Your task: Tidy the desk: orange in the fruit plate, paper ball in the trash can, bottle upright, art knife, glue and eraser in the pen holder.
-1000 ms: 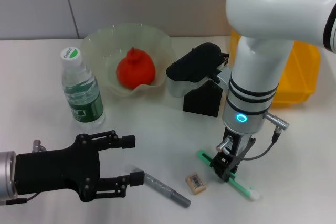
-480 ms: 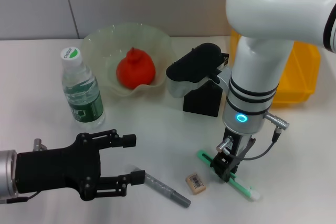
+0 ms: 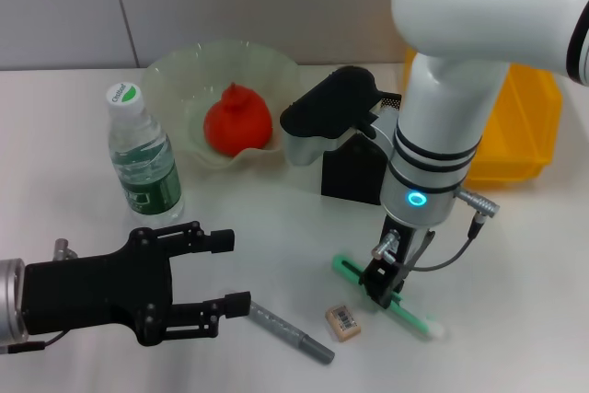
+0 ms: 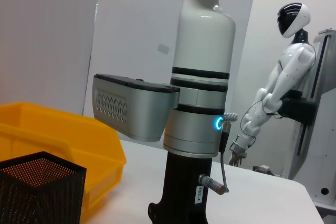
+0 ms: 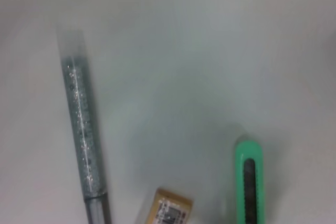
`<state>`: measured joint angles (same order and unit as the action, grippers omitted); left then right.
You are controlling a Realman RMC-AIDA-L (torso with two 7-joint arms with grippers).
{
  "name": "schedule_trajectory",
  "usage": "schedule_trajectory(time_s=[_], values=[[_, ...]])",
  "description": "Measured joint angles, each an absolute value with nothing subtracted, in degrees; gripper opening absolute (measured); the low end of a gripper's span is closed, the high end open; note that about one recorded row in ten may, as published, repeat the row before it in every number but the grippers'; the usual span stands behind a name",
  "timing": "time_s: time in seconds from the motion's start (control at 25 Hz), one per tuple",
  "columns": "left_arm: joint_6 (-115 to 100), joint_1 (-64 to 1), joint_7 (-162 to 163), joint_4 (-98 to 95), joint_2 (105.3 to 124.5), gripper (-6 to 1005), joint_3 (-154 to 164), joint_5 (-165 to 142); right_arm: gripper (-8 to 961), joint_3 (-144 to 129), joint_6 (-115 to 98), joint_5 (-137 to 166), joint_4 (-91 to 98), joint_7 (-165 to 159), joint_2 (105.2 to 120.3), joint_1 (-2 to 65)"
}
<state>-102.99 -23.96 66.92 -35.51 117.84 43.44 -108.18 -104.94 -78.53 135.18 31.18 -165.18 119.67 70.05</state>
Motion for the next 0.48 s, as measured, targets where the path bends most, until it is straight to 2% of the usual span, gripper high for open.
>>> schedule_trajectory(time_s=[0.48], values=[[-102.9,-23.9,67.5,-35.5,117.82,771,43.3,-108.2,167,-104.9,-76.7,135.3,31.4,-164.0,119.61,69.6]])
